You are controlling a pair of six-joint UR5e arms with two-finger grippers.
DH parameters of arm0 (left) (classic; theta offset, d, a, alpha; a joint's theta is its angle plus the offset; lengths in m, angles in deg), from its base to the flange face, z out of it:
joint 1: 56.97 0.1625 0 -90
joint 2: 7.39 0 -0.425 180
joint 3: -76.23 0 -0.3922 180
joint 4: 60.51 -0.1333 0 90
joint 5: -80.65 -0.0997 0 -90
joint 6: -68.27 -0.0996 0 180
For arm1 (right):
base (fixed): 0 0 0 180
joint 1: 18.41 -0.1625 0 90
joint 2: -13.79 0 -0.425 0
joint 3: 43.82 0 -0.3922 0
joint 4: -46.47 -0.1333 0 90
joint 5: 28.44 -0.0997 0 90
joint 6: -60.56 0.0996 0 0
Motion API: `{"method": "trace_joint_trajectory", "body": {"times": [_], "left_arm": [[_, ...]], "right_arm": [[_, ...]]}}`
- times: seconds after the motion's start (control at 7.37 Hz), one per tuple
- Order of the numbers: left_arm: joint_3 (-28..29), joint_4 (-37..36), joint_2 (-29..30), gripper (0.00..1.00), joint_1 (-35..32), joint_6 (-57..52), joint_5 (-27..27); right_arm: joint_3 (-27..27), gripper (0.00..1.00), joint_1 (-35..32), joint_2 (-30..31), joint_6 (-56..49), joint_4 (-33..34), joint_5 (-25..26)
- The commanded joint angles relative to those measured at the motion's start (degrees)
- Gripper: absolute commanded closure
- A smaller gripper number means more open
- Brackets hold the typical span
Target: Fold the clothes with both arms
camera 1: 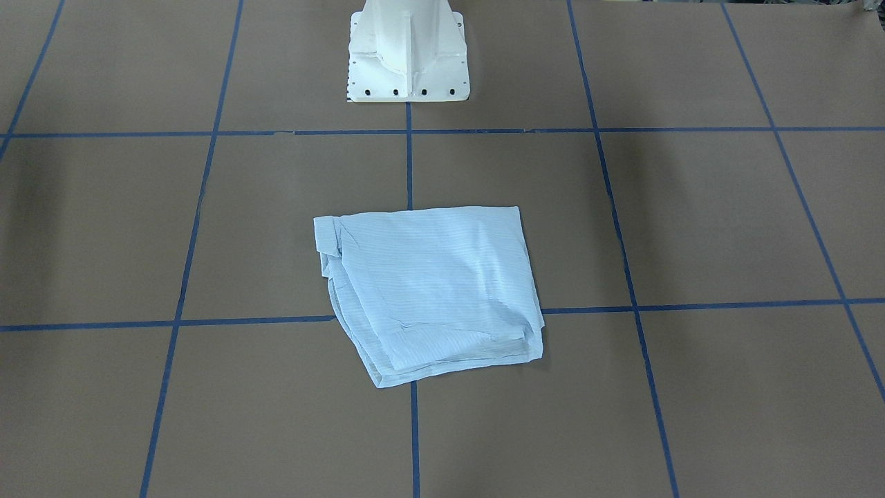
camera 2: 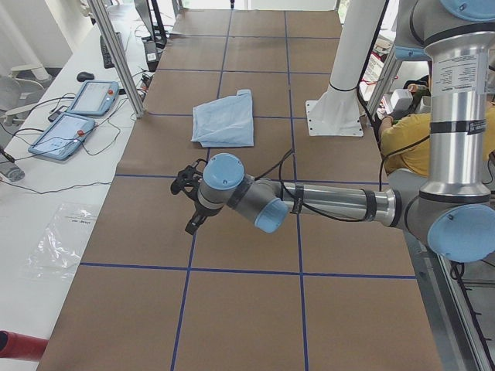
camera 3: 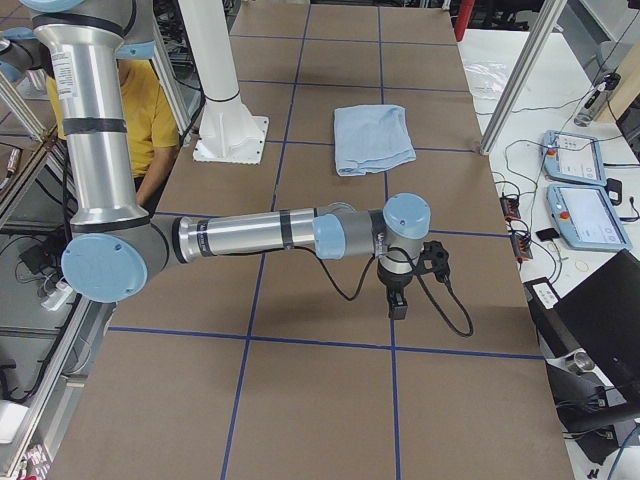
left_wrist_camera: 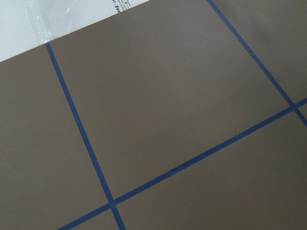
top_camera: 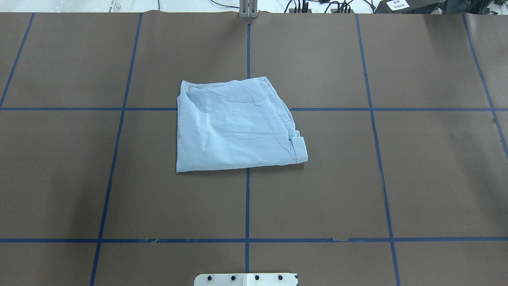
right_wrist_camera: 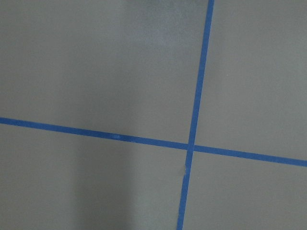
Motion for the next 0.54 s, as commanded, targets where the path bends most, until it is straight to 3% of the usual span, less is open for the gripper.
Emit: {"method": "trace_joint_trajectory", "body": {"times": [0.0, 0.41], "left_arm": [[0.2, 0.0, -1.3, 0.00, 0.0, -0.1, 0.4], [-0.5, 0.3, -2.9, 0.00, -0.3, -0.6, 0.4]], "right_arm": [[-1.7, 0.00, 0.1, 1.1, -0.2, -0.2, 0.0], [-1.0, 0.00, 3.5, 2.1, -0.2, 0.3, 5.2]]}}
